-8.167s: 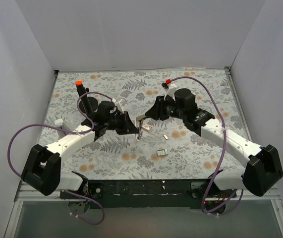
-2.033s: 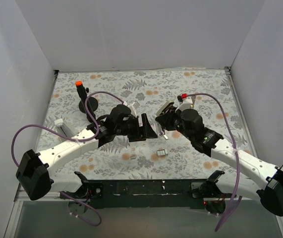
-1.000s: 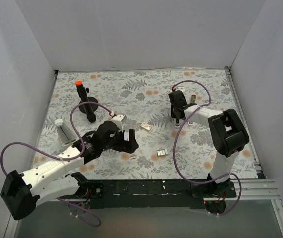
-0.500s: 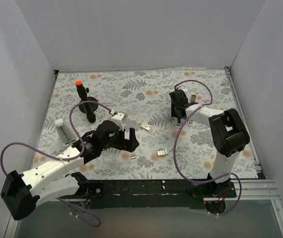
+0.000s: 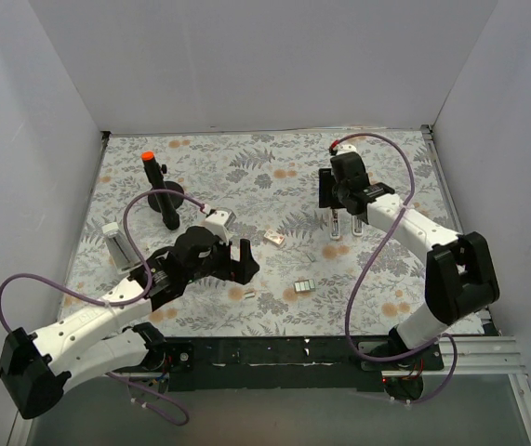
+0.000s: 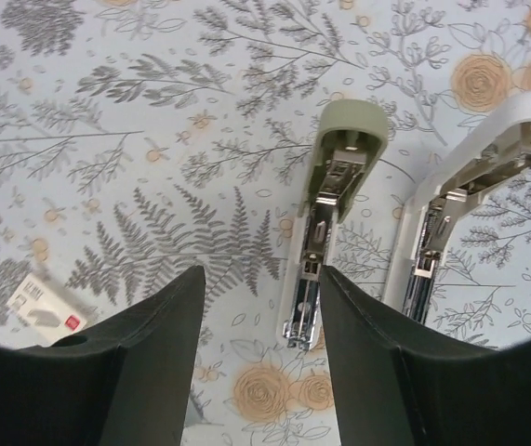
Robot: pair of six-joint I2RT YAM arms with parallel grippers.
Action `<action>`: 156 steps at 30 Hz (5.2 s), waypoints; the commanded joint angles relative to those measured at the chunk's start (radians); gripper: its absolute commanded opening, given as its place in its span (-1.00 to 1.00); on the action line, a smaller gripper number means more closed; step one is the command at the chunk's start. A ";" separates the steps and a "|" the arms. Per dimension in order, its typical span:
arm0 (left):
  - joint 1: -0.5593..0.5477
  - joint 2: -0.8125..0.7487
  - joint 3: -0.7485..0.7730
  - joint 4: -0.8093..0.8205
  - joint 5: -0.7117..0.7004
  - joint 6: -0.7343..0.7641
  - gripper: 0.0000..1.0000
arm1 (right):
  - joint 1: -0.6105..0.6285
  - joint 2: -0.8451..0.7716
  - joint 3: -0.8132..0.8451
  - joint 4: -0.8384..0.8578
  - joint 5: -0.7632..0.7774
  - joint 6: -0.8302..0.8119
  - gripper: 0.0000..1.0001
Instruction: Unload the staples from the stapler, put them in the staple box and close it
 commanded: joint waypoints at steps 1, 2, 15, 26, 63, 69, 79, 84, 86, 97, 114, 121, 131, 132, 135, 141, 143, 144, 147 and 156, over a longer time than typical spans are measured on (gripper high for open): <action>-0.002 -0.077 0.004 -0.004 0.001 0.046 0.97 | 0.032 -0.079 -0.029 -0.030 -0.178 -0.134 0.16; -0.002 -0.104 0.001 -0.004 -0.001 0.046 0.96 | 0.052 -0.085 -0.045 -0.037 -0.213 -0.161 0.15; -0.003 -0.183 -0.006 0.017 -0.036 0.050 0.96 | 0.231 -0.059 -0.107 -0.100 -0.328 -0.239 -0.01; -0.003 -0.361 0.122 -0.084 -0.203 -0.005 0.96 | 0.471 -0.070 -0.307 0.274 -0.648 -0.352 0.14; -0.003 -0.479 0.234 -0.181 -0.404 -0.148 0.96 | 0.595 0.136 -0.236 0.347 -0.750 -0.882 0.09; -0.003 -0.480 0.227 -0.173 -0.401 -0.151 0.96 | 0.595 0.165 -0.225 0.342 -0.732 -0.877 0.05; -0.002 -0.482 0.228 -0.179 -0.418 -0.148 0.96 | 0.597 0.172 -0.222 0.328 -0.725 -0.862 -0.22; -0.003 -0.488 0.228 -0.176 -0.429 -0.146 0.96 | 0.598 0.157 -0.225 0.318 -0.727 -0.856 -0.34; -0.003 -0.485 0.227 -0.178 -0.430 -0.148 0.96 | 0.598 0.157 -0.225 0.310 -0.725 -0.853 -0.38; -0.003 -0.484 0.225 -0.172 -0.424 -0.158 0.96 | 0.598 0.163 -0.205 0.292 -0.718 -0.807 -0.43; -0.003 -0.384 0.109 -0.155 -0.413 -0.212 0.96 | 0.506 0.001 -0.270 0.272 -0.558 -0.520 -0.44; 0.003 -0.182 0.234 -0.280 -0.505 -0.322 0.96 | 0.500 -0.009 -0.189 0.120 -0.436 -0.445 -0.22; 0.254 0.072 0.536 -0.372 -0.162 -0.283 0.96 | 0.497 0.195 0.066 -0.154 -0.506 -0.459 -0.12; 0.262 0.082 0.585 -0.380 -0.145 -0.281 0.96 | 0.498 0.209 0.083 -0.167 -0.511 -0.459 -0.12; 0.271 0.110 0.667 -0.406 -0.146 -0.275 0.96 | 0.500 0.243 0.128 -0.199 -0.521 -0.465 -0.12; 0.273 0.110 0.733 -0.406 -0.136 -0.256 0.96 | 0.526 0.272 0.171 -0.230 -0.512 -0.504 -0.07; 0.273 0.106 0.730 -0.405 -0.136 -0.252 0.96 | 0.534 0.280 0.178 -0.241 -0.512 -0.521 -0.04; 0.273 0.104 0.727 -0.408 -0.136 -0.252 0.96 | 0.537 0.278 0.183 -0.242 -0.512 -0.531 -0.03; 0.273 0.096 0.716 -0.411 -0.140 -0.252 0.96 | 0.558 0.280 0.188 -0.245 -0.503 -0.558 0.00; 0.273 0.058 0.730 -0.408 -0.149 -0.246 0.97 | 0.603 0.353 0.260 -0.331 -0.437 -0.621 0.01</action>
